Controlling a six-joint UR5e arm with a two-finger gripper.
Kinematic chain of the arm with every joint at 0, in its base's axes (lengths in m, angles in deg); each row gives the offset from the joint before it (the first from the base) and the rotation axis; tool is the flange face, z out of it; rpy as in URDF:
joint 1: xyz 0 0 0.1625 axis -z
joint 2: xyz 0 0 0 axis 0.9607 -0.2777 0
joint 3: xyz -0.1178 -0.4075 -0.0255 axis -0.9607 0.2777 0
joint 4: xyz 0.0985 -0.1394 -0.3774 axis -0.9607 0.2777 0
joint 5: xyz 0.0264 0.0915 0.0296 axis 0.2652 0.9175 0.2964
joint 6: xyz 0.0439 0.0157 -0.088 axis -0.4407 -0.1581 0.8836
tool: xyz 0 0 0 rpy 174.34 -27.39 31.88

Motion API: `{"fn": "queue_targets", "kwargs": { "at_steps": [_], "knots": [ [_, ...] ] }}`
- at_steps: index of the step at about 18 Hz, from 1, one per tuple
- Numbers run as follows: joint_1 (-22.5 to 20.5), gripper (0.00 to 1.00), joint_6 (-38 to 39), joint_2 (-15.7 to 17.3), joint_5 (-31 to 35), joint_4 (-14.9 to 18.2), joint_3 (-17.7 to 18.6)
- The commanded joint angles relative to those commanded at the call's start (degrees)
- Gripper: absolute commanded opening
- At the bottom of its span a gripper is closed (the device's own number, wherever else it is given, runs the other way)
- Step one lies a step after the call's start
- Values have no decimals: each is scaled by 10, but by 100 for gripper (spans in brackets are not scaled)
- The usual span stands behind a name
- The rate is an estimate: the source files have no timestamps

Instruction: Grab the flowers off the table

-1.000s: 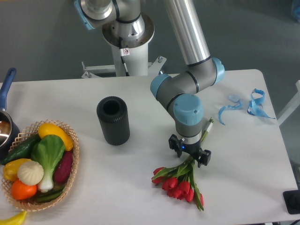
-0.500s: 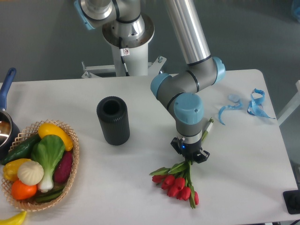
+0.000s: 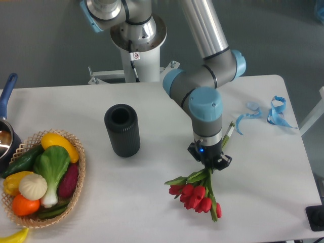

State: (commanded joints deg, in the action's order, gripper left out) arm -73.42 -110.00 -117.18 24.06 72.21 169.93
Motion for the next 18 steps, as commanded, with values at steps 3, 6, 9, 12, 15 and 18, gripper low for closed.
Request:
{"fn": "queue_targets", "kwargs": {
  "at_steps": [3, 6, 9, 12, 15, 18],
  "knots": [
    [-10, 0, 9, 5, -17, 45, -24],
    [-11, 0, 3, 11, -28, 130, -77],
    [-11, 0, -1, 10, -31, 153, -102],
    [-10, 0, -28, 11, -29, 182, -112],
    [-11, 0, -33, 11, -29, 240, -142],
    [-11, 0, -35, 11, -28, 258, -152]
  ]
}}
